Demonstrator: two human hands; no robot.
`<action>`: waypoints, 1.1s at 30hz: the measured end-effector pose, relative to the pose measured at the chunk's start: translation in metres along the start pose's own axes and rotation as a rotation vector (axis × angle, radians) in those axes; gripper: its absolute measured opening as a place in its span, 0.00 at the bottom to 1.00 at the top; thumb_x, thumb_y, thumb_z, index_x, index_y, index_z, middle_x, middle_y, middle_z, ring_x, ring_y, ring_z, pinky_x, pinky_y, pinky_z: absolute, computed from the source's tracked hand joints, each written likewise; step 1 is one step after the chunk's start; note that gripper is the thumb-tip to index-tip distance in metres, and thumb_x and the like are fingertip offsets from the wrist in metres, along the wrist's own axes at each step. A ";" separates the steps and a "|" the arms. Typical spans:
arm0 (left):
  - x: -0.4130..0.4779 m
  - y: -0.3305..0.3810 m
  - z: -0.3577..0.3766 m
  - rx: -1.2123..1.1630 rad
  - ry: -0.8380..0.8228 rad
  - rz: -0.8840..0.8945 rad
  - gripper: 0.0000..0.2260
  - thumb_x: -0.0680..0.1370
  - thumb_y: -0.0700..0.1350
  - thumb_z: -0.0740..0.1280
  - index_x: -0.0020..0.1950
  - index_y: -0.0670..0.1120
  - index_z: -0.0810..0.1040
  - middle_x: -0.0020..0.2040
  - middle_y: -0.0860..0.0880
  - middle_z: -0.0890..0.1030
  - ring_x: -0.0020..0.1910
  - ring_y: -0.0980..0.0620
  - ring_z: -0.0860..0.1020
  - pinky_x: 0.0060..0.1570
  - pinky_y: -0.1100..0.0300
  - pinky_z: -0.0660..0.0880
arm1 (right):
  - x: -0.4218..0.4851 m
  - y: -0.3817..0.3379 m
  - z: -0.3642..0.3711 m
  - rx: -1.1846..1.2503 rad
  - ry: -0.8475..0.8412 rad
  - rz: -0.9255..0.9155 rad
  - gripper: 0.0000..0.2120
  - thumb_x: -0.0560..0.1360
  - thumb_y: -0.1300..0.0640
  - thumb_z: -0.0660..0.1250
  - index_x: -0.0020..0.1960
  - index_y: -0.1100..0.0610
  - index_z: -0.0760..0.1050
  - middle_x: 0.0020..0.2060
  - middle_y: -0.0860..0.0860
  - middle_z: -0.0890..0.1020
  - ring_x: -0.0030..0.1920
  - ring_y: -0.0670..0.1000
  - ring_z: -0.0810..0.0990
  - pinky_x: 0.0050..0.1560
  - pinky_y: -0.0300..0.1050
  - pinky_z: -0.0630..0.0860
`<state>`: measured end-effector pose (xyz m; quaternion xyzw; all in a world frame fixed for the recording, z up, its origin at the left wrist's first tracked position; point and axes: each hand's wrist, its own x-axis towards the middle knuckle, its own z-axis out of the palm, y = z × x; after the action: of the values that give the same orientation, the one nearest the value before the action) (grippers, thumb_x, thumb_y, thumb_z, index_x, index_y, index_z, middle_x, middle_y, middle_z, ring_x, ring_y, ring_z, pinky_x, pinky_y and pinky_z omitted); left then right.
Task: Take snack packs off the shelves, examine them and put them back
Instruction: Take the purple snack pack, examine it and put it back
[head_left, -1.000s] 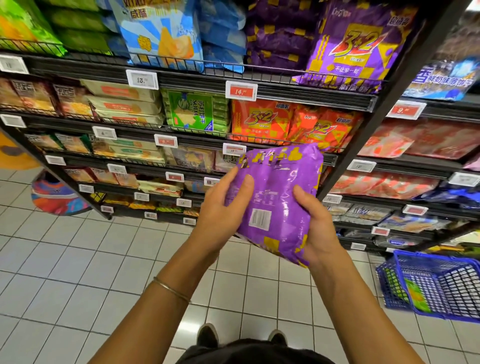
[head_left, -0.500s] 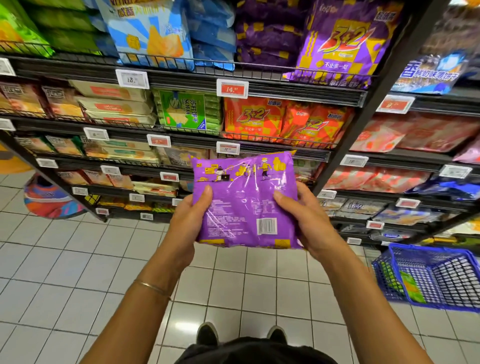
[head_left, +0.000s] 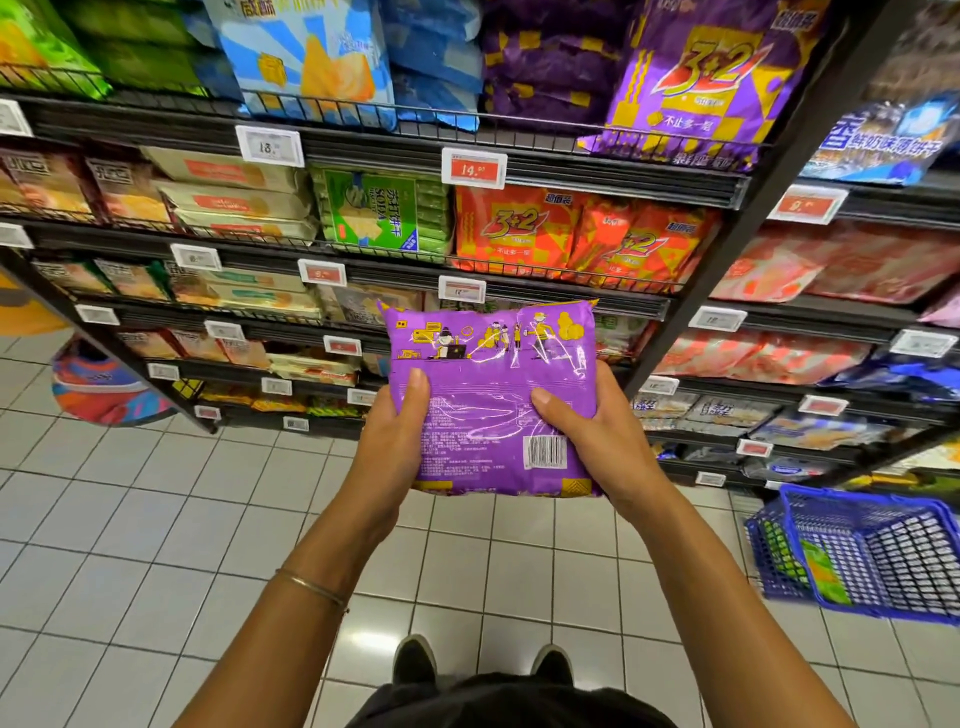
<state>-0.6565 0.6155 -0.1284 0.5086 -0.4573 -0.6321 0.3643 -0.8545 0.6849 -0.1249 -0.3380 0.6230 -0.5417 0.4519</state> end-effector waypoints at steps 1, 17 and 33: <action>0.001 0.000 0.000 -0.006 -0.001 -0.011 0.18 0.84 0.62 0.58 0.64 0.52 0.76 0.51 0.52 0.88 0.47 0.53 0.88 0.34 0.61 0.82 | 0.000 0.001 -0.001 0.004 -0.005 -0.010 0.18 0.76 0.49 0.76 0.60 0.36 0.72 0.56 0.44 0.86 0.52 0.49 0.88 0.49 0.50 0.85; 0.007 0.001 -0.012 -0.057 -0.130 0.044 0.16 0.81 0.63 0.61 0.64 0.59 0.78 0.57 0.53 0.87 0.55 0.53 0.86 0.47 0.58 0.83 | 0.008 -0.001 -0.016 0.320 -0.059 -0.005 0.14 0.77 0.48 0.68 0.62 0.45 0.82 0.57 0.51 0.86 0.54 0.51 0.86 0.48 0.46 0.83; 0.003 0.005 -0.015 -0.110 -0.198 0.109 0.14 0.81 0.58 0.63 0.64 0.59 0.80 0.59 0.52 0.85 0.55 0.54 0.84 0.56 0.47 0.77 | 0.007 -0.007 -0.010 0.223 -0.008 -0.090 0.15 0.73 0.42 0.68 0.57 0.43 0.82 0.51 0.48 0.88 0.48 0.48 0.87 0.42 0.41 0.82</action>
<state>-0.6431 0.6077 -0.1257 0.3975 -0.4827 -0.6825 0.3783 -0.8669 0.6810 -0.1195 -0.3154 0.5413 -0.6261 0.4642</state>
